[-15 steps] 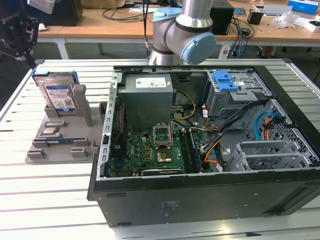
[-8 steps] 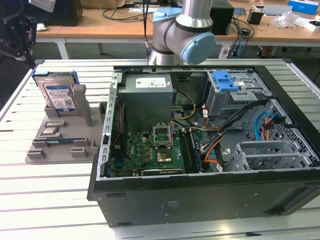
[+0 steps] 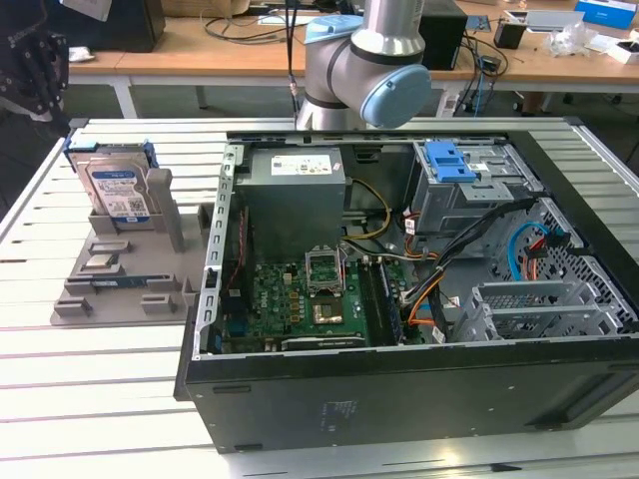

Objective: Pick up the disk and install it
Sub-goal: 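Pick up the disk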

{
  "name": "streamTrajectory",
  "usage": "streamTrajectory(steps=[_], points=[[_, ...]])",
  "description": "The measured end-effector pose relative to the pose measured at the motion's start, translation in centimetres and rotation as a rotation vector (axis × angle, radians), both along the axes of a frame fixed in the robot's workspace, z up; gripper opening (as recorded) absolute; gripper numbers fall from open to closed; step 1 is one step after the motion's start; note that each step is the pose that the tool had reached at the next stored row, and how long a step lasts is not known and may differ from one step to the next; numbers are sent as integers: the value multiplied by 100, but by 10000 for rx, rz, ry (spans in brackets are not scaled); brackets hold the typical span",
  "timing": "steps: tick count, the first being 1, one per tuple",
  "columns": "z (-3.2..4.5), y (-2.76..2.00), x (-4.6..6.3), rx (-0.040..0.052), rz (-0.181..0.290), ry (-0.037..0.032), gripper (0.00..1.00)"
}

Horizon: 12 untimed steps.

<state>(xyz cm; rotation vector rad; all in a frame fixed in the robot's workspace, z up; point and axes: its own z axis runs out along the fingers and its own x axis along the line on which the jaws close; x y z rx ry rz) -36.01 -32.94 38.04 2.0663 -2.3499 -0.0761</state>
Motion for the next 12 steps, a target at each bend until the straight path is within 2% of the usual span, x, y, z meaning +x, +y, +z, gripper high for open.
streamTrajectory(steps=[3,9,12], points=[[0,0,0,0,351,0,11],[0,0,0,0,389,0,11],[0,0,0,0,407,0,29]])
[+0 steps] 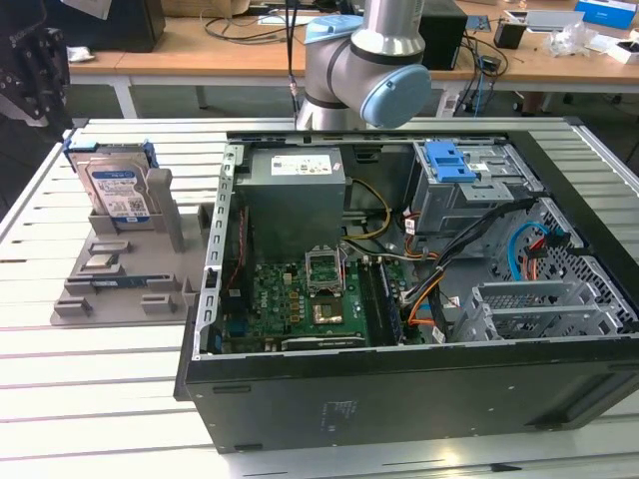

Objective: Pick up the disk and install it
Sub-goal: 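Pick up the disk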

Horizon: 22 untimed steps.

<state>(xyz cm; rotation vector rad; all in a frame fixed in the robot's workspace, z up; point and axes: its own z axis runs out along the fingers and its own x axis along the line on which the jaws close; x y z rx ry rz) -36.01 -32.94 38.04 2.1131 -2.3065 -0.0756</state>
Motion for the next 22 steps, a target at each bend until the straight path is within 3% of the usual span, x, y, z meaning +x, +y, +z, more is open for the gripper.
streamTrajectory(steps=[2,6,9,14,19,22], points=[[0,0,0,0,15,0,42],[0,0,0,0,39,0,42],[-22,41,0,0,43,-1,42],[-111,171,1,-1,74,2,42],[-214,381,1,1,159,-1,42],[-291,427,1,0,444,0,42]])
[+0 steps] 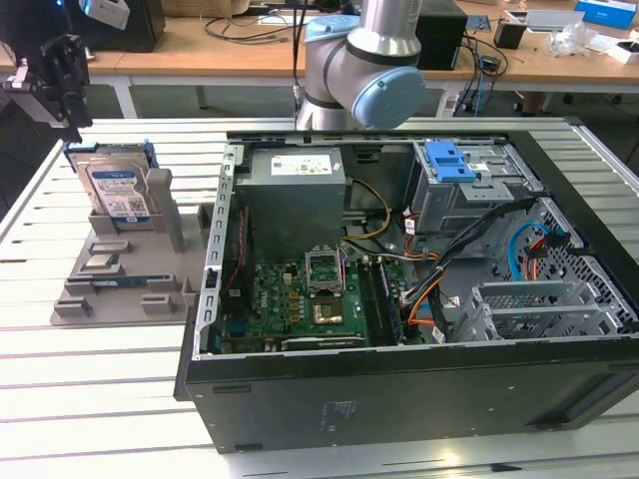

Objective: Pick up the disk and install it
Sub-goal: 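Pick up the disk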

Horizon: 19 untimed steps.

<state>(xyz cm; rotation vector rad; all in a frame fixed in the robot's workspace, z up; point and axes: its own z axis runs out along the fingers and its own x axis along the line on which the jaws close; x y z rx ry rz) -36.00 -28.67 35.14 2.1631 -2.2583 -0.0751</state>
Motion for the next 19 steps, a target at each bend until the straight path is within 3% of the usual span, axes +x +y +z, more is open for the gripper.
streamTrajectory(steps=[3,7,19], points=[[-95,21,4,-2,333,2,42],[-184,43,15,-2,332,0,42],[-462,44,16,-2,334,0,42]])
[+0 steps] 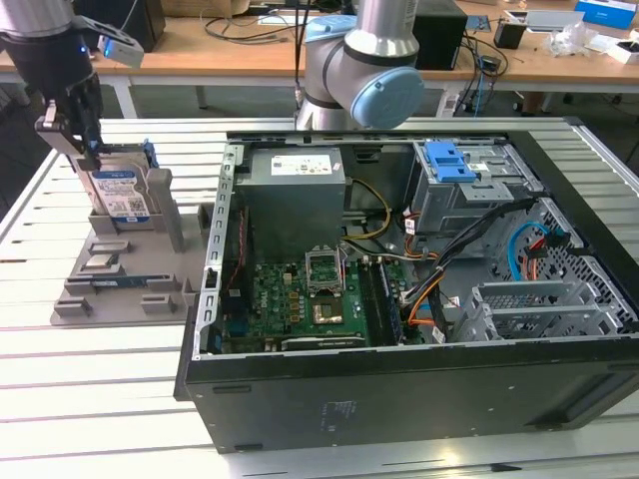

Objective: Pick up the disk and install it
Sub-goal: 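Pick up the disk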

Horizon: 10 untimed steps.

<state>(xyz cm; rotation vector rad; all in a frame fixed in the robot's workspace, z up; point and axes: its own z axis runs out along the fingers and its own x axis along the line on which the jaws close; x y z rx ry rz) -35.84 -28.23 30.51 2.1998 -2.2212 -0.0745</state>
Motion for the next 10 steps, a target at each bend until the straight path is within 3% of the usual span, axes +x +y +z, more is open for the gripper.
streamTrajectory(steps=[6,10], points=[[-129,0,0,0,8,1,42],[-154,0,1,-1,8,0,42]])
